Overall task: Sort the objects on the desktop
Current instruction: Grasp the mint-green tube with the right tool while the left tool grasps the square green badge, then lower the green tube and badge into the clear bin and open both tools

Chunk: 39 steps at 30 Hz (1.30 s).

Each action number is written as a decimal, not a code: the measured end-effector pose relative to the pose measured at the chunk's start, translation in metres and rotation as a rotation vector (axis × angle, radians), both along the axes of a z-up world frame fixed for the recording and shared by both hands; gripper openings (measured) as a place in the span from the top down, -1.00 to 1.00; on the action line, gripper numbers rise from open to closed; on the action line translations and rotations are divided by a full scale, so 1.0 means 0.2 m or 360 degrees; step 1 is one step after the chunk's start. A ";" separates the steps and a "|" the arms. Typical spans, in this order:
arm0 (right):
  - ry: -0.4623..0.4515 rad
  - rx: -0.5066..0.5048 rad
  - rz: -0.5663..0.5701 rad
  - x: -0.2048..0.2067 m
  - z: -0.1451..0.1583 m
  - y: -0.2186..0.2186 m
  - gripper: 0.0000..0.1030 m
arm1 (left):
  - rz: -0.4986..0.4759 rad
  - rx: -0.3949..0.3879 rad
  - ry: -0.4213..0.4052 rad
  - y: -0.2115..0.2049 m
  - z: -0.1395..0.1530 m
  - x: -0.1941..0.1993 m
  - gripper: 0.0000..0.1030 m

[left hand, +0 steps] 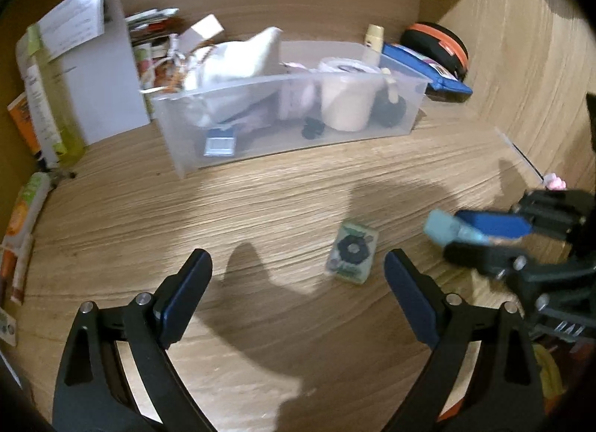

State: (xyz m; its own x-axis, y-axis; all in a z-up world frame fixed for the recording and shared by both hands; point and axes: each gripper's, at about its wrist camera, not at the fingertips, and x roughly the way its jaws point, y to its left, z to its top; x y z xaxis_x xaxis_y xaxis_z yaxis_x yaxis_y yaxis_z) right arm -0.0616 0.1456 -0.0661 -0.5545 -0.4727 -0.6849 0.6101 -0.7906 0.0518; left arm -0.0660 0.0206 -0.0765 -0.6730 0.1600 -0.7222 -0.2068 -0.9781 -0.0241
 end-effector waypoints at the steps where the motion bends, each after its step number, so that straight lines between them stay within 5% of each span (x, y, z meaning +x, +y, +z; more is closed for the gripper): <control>1: 0.0005 -0.0010 -0.0017 0.00 0.01 0.02 0.56 | -0.0016 0.0007 -0.0002 0.01 0.00 -0.01 -0.68; 7: 0.0035 -0.0049 -0.0084 -0.04 0.07 0.10 0.56 | -0.0109 -0.0033 -0.0033 0.09 -0.04 -0.06 0.01; 10: 0.0055 -0.0064 -0.0097 -0.05 0.09 0.12 0.56 | -0.0147 -0.0039 -0.0034 0.10 -0.04 -0.07 0.52; 15: 0.0094 -0.0065 -0.0112 -0.10 0.13 0.13 0.56 | -0.0134 0.0009 -0.0046 0.08 -0.01 -0.09 0.54; 32: 0.0192 -0.0158 -0.0118 -0.27 0.30 0.12 0.56 | -0.0124 0.0199 0.0258 0.05 0.35 -0.18 0.54; 39: 0.0225 -0.0170 -0.0165 -0.35 0.36 0.15 0.56 | -0.0143 0.0237 0.0284 0.05 0.39 -0.27 0.54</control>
